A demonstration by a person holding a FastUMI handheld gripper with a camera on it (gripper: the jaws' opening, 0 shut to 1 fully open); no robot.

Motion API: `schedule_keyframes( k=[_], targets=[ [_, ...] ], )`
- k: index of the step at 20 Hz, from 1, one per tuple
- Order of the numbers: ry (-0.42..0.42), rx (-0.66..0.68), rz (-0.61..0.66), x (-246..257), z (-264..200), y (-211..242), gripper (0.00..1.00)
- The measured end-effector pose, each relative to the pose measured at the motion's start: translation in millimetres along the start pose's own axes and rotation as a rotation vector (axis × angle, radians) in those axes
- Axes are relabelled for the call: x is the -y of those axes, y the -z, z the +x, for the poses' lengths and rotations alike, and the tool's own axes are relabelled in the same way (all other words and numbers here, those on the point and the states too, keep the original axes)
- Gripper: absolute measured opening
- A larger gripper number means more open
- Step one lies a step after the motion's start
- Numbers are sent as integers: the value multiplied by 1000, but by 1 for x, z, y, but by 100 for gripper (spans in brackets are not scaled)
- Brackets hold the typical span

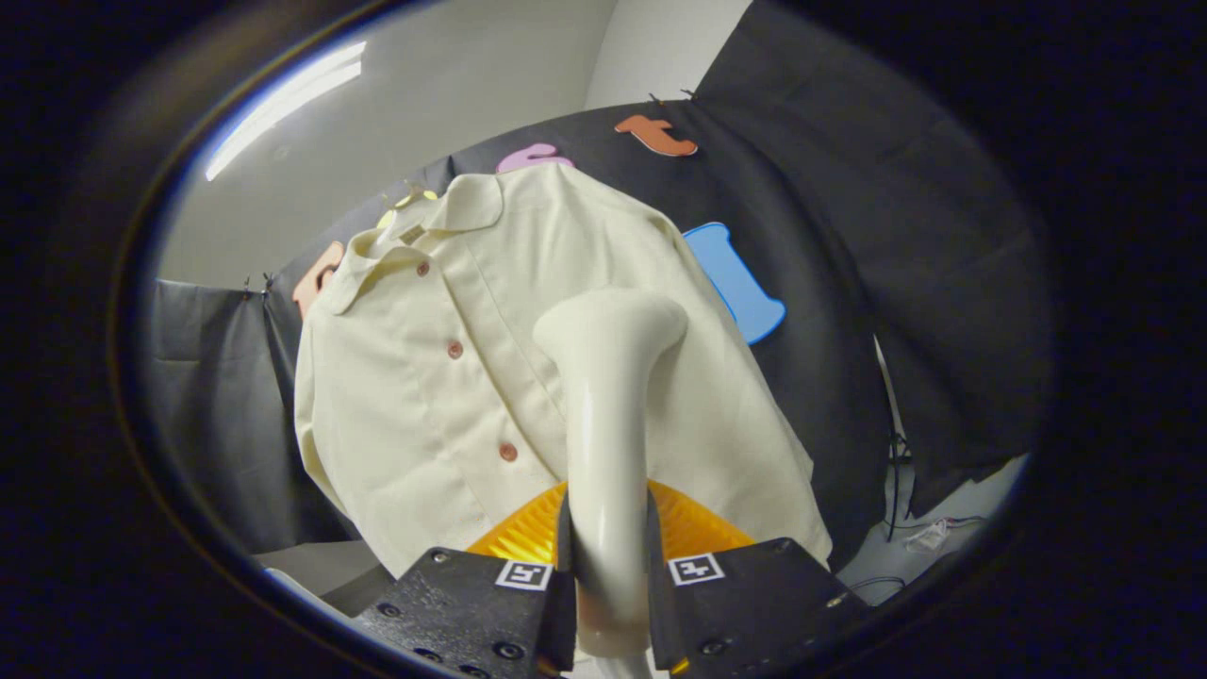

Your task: Iron the clothes twice with a garment steamer, once on the left side and once on the right side.

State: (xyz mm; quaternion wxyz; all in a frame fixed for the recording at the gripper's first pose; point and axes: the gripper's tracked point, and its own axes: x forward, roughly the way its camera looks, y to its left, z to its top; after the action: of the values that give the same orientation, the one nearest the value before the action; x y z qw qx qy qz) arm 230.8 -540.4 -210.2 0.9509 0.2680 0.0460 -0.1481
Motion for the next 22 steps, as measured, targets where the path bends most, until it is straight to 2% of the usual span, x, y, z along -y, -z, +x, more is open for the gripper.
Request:
schedule_keyframes(
  k=[11,22],
  targets=[
    [81,-95,108,56,-37,86,31],
    [147,-182,173,80,-76,157,31]
  ],
)
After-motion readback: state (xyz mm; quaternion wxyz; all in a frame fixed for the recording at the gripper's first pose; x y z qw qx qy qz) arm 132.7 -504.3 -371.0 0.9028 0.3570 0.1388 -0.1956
